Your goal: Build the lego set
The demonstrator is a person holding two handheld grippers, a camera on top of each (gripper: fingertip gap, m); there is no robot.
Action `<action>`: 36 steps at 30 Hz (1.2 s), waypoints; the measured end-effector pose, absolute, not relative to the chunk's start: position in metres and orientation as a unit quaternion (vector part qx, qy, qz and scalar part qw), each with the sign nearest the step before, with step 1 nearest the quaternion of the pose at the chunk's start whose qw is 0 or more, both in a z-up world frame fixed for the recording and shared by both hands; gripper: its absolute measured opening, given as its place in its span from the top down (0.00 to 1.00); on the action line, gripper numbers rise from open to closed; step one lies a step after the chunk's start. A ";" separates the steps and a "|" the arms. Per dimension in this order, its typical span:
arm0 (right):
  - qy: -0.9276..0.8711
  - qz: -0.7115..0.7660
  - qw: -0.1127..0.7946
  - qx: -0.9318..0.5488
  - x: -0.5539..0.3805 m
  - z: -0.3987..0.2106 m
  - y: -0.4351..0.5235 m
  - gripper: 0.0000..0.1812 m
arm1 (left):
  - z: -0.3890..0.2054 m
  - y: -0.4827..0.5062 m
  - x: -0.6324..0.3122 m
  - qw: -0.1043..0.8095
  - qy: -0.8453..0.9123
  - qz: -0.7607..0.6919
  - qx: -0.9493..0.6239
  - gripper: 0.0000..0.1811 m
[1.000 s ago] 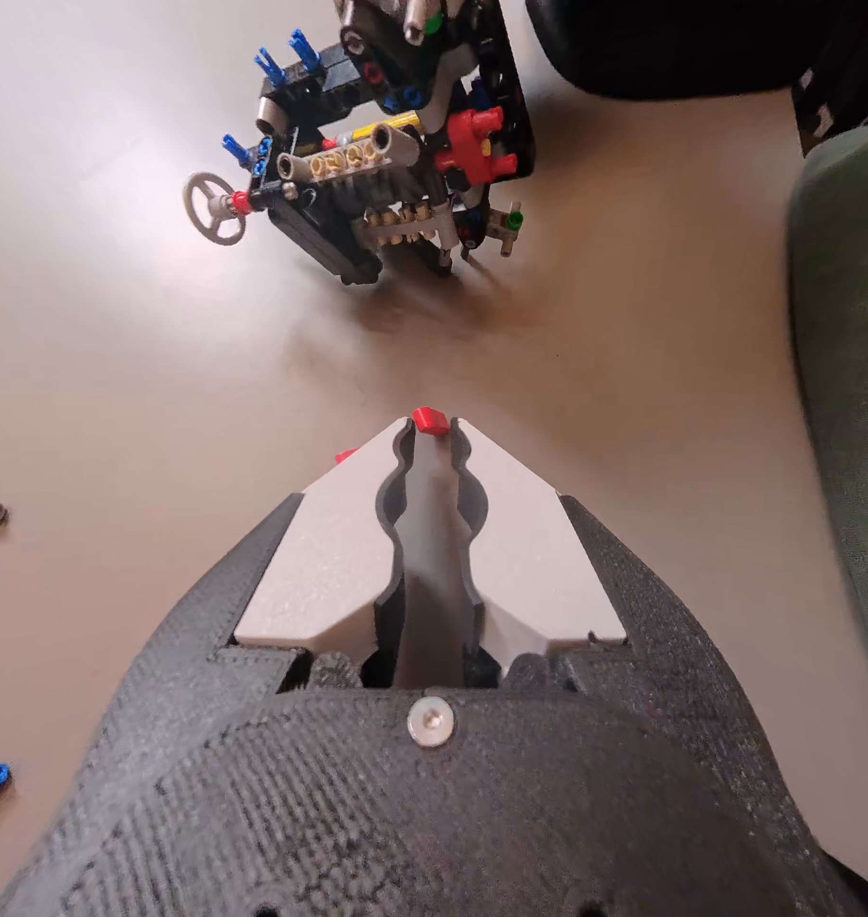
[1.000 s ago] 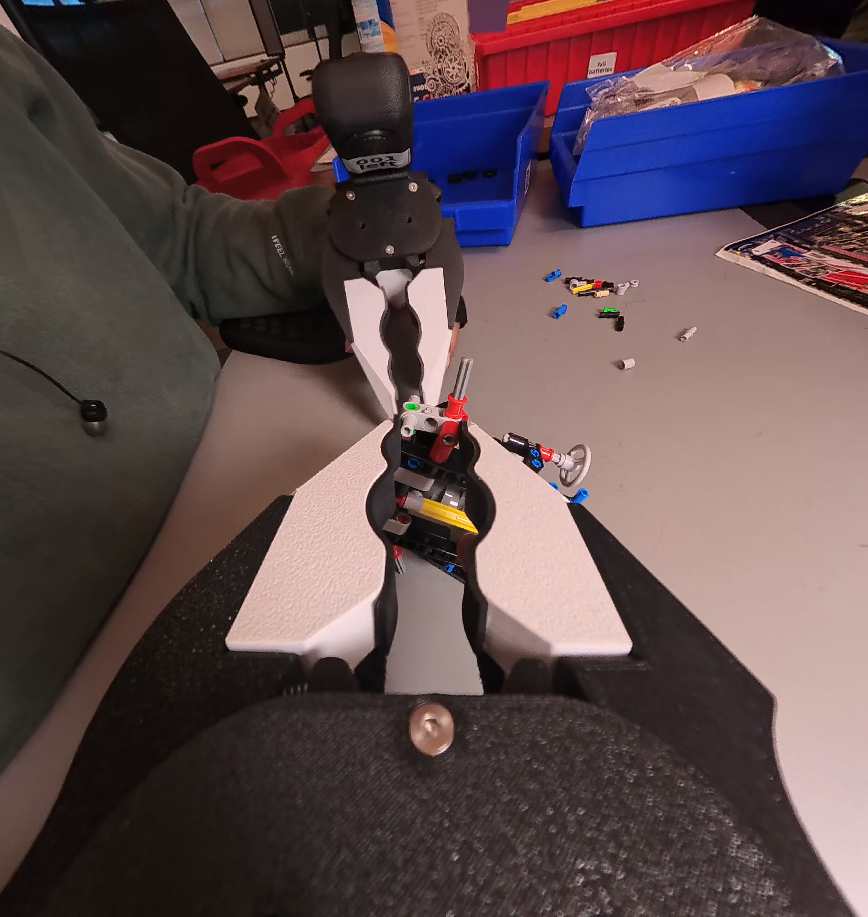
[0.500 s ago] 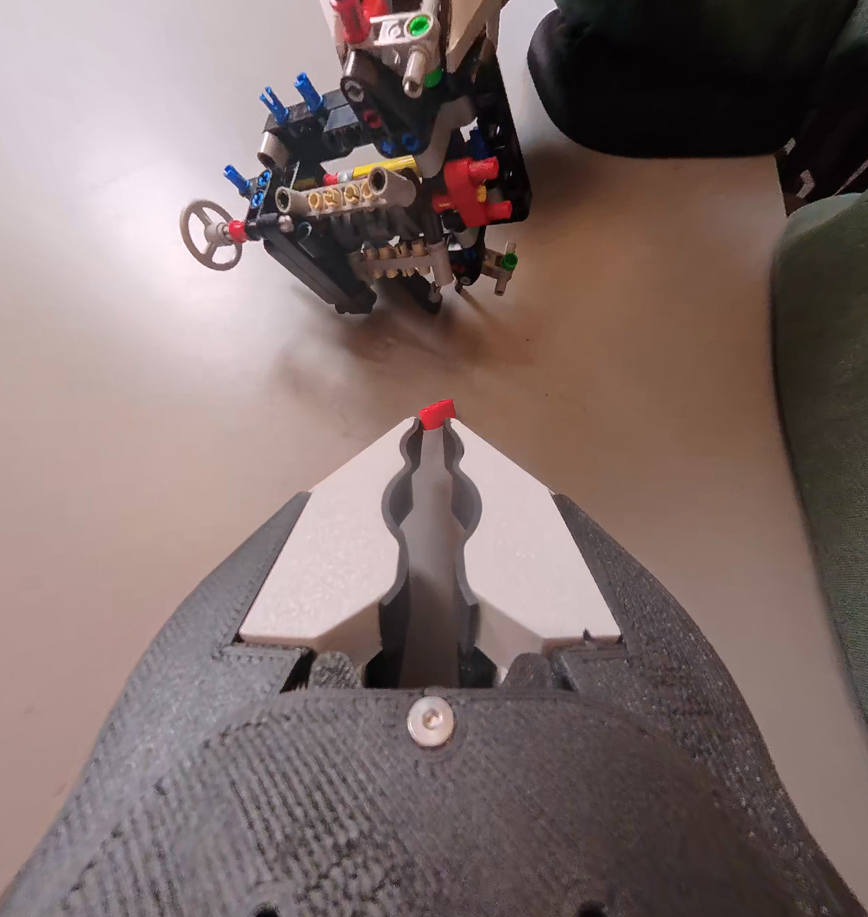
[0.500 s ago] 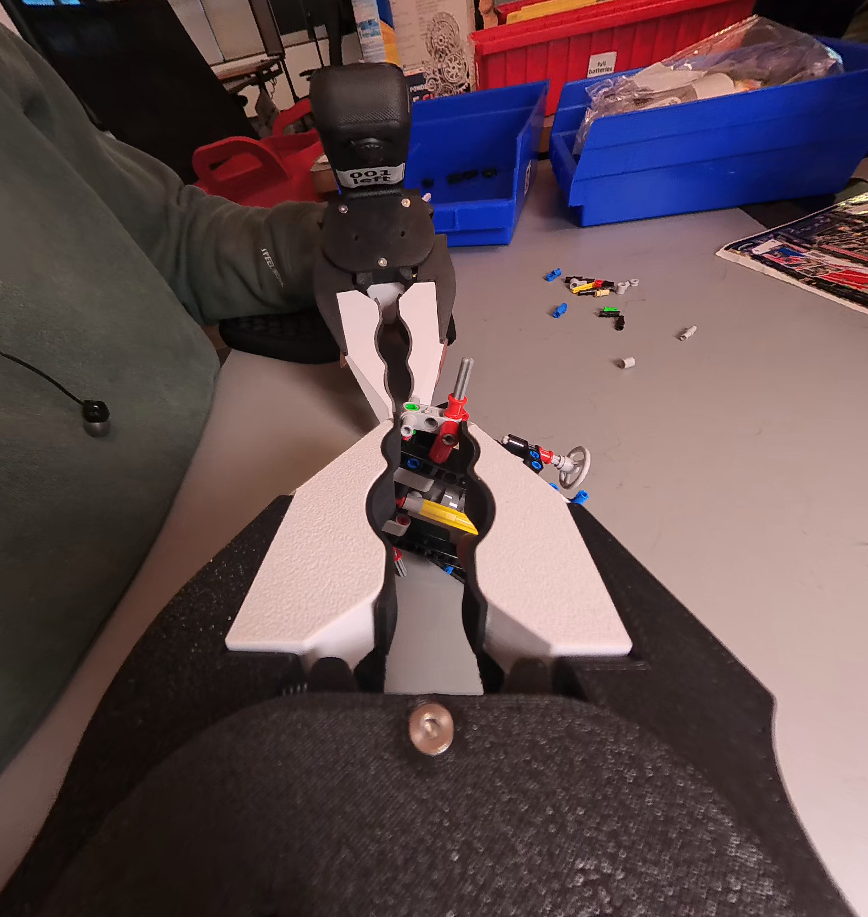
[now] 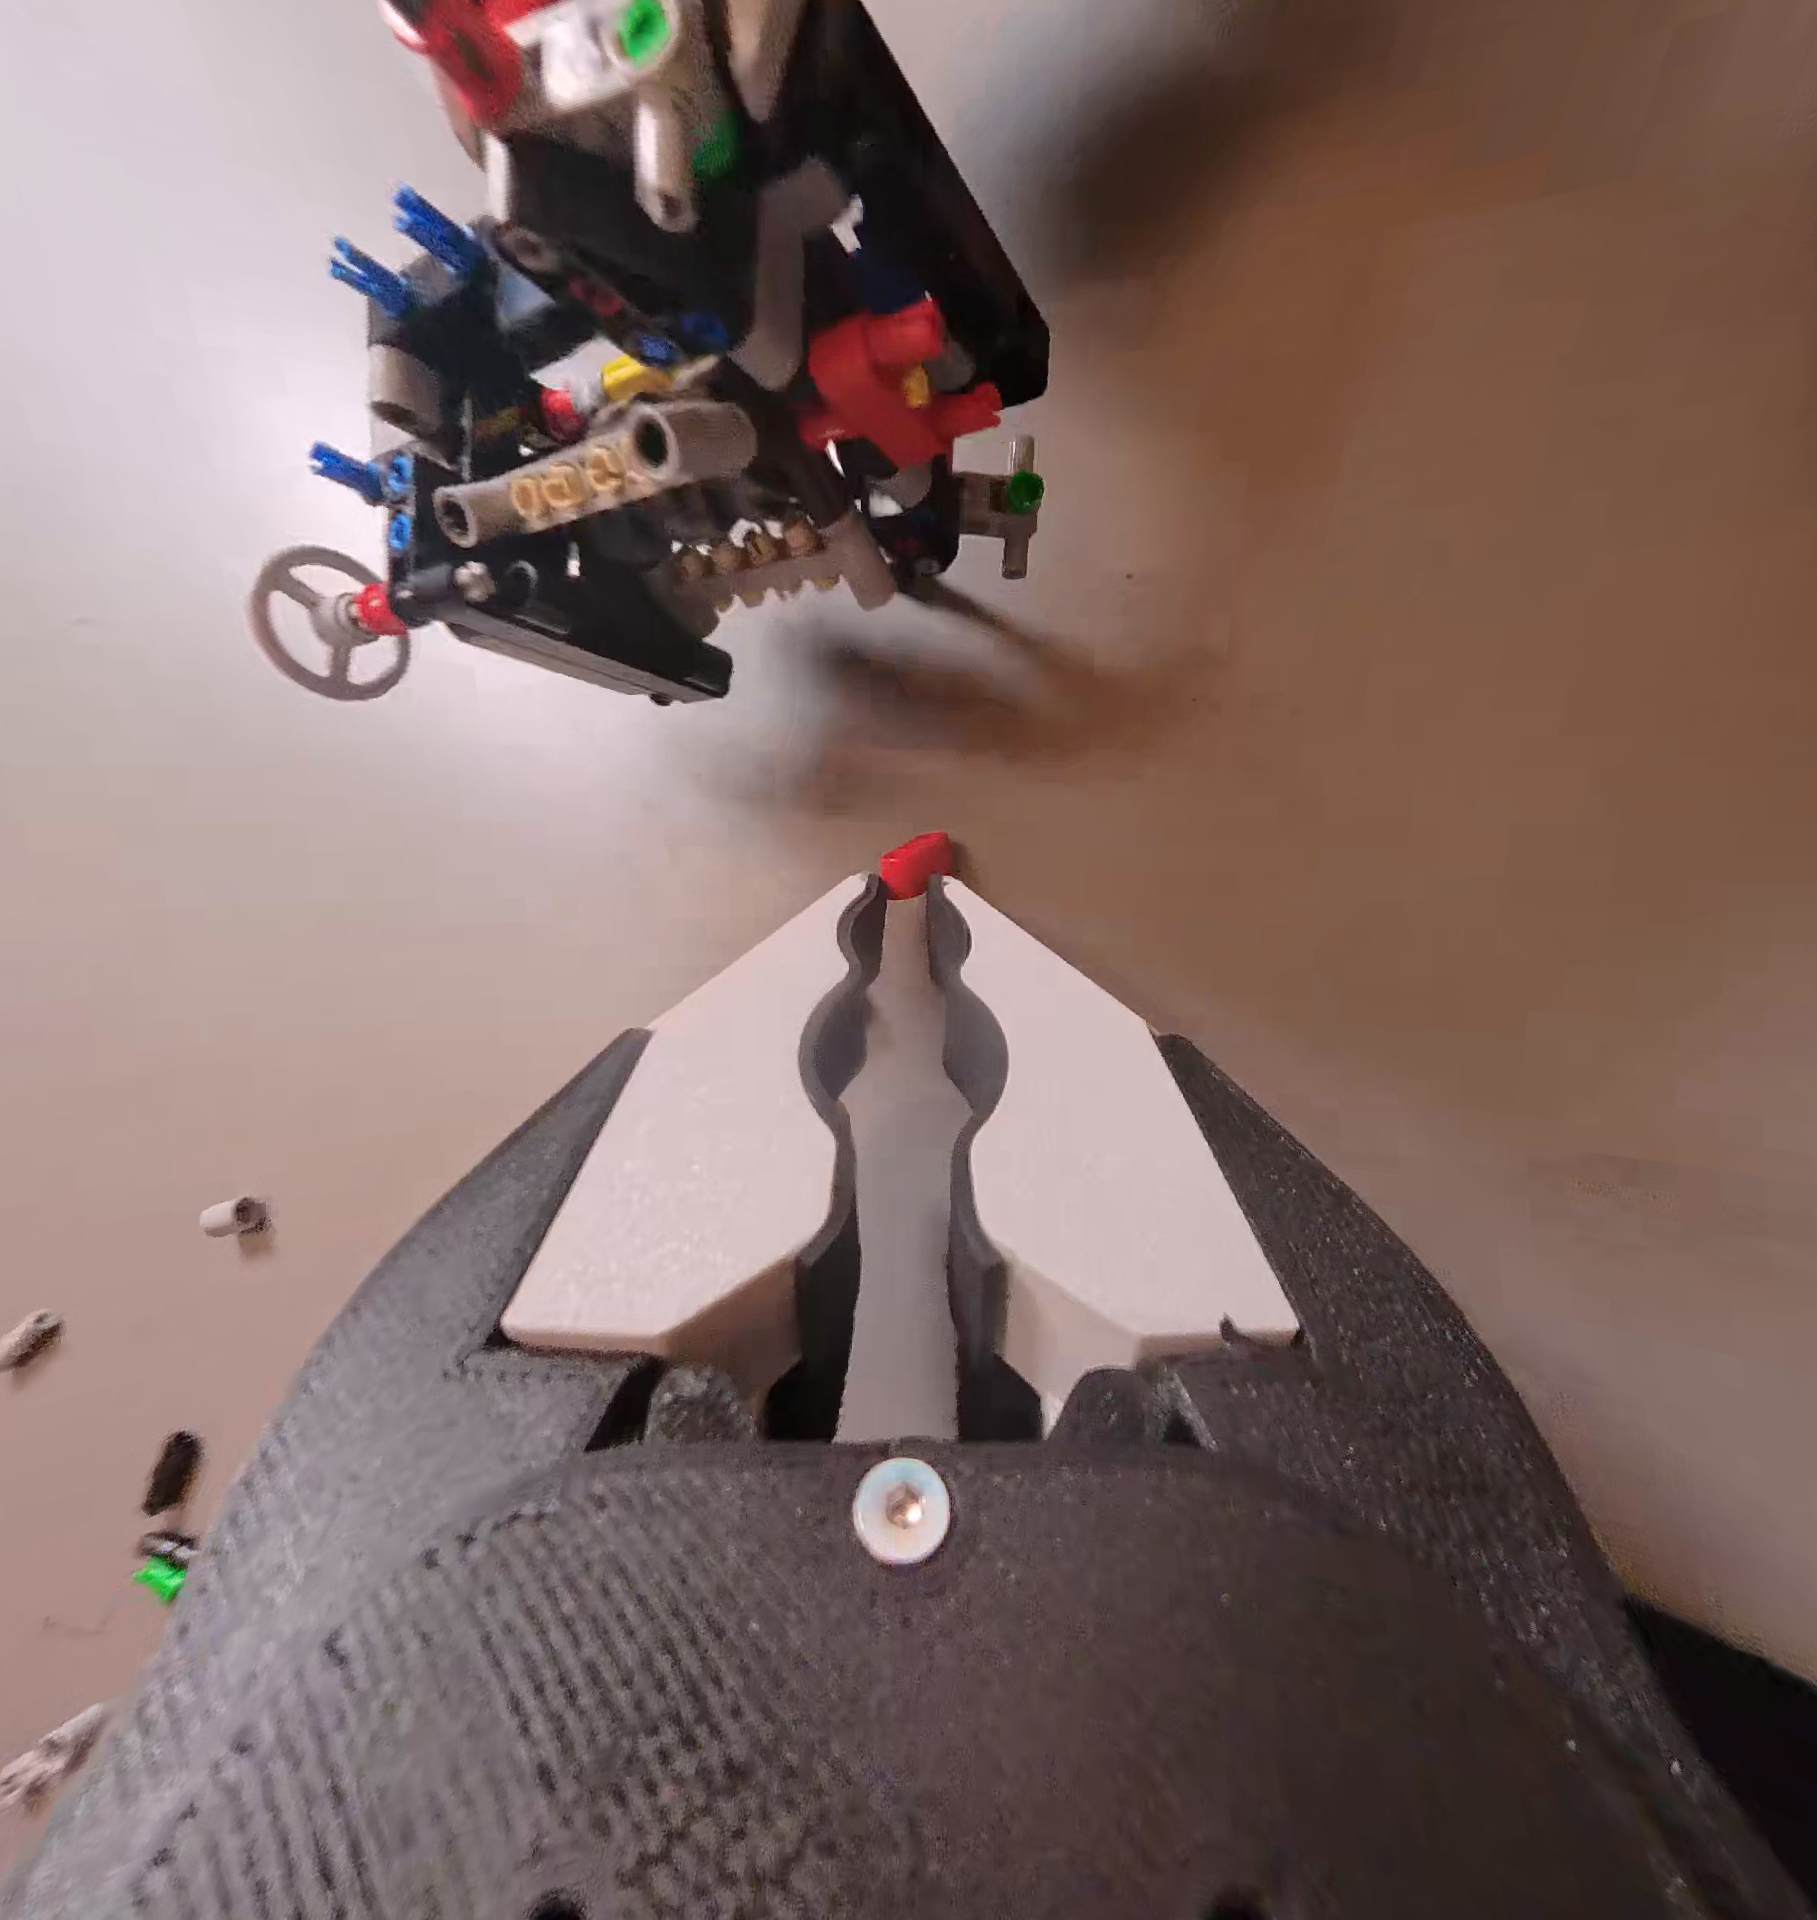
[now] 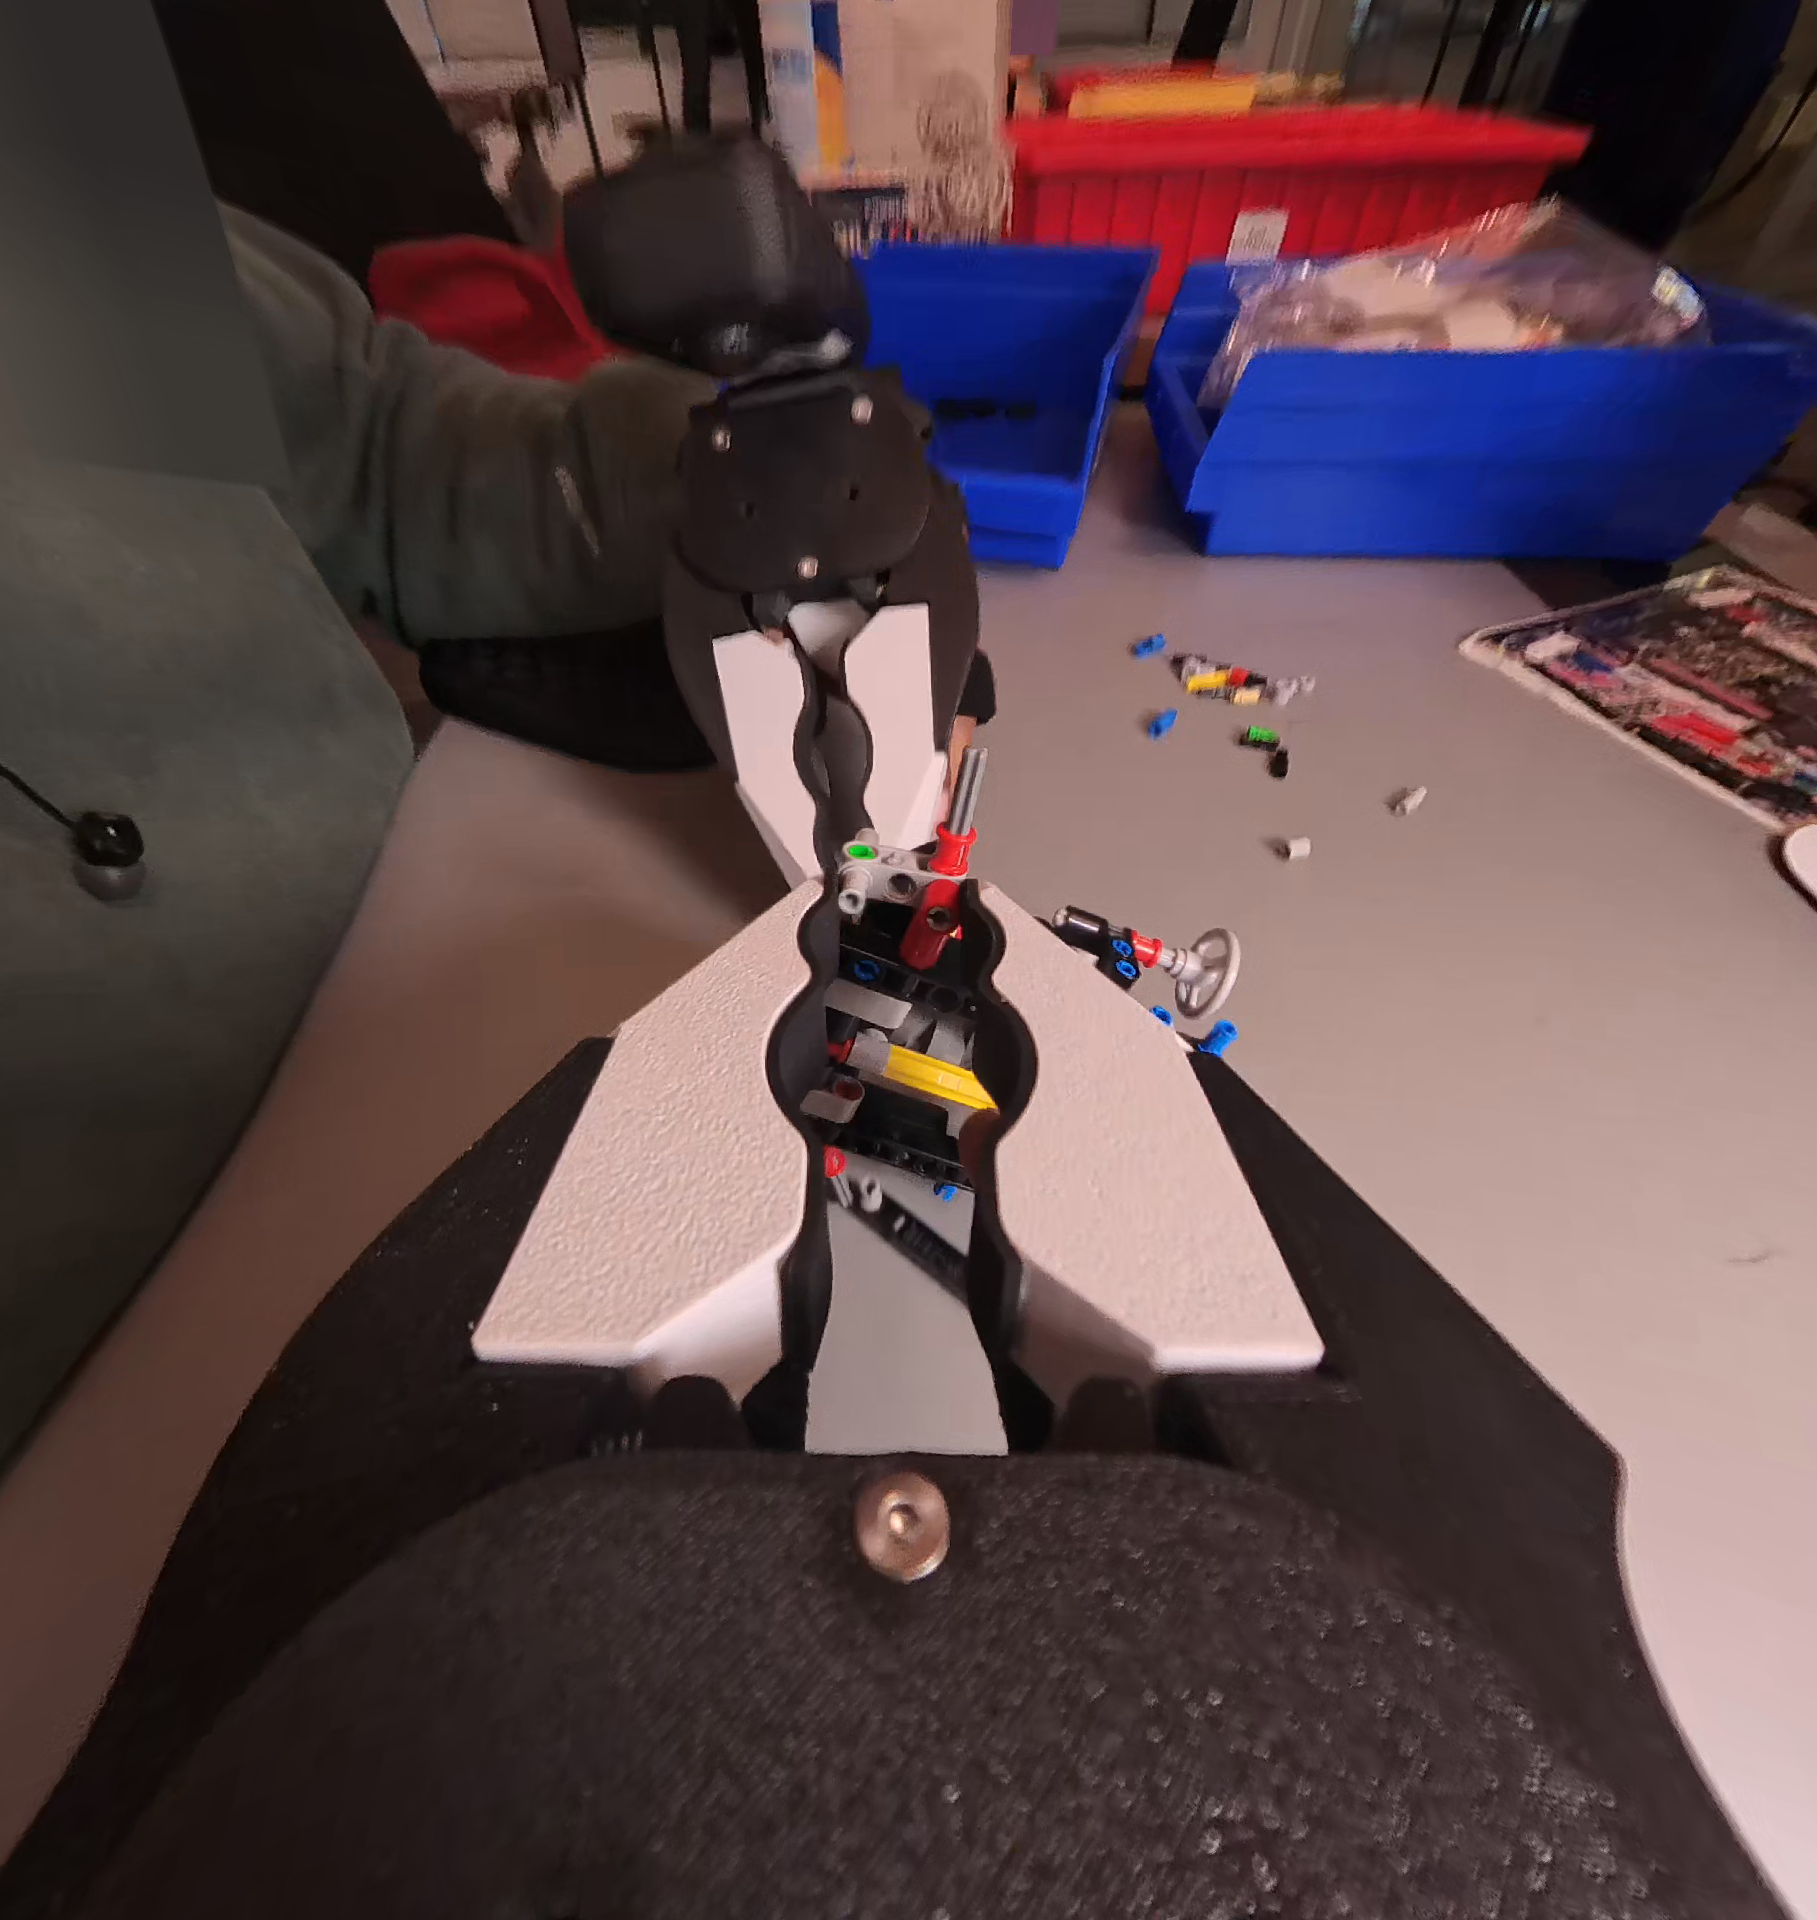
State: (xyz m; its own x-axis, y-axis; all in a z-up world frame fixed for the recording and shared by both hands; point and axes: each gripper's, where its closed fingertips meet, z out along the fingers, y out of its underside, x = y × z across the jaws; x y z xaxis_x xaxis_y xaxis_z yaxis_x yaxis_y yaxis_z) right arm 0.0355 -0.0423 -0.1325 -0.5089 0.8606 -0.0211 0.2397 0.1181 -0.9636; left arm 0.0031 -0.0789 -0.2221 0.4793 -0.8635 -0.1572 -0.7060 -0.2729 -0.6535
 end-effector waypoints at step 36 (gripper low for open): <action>-0.621 0.571 0.326 -0.426 0.031 -0.135 -0.022 0.88 | -0.185 -0.028 -0.046 0.454 0.307 -0.127 -0.827 0.97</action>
State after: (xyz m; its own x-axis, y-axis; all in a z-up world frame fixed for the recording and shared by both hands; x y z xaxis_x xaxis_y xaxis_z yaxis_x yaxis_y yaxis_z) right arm 0.0311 -0.0222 -0.1349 -0.4239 0.9021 -0.0810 0.1569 -0.0149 -0.9875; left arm -0.0462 -0.0280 -0.1852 0.7792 -0.6230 -0.0686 -0.3927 -0.4000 -0.8282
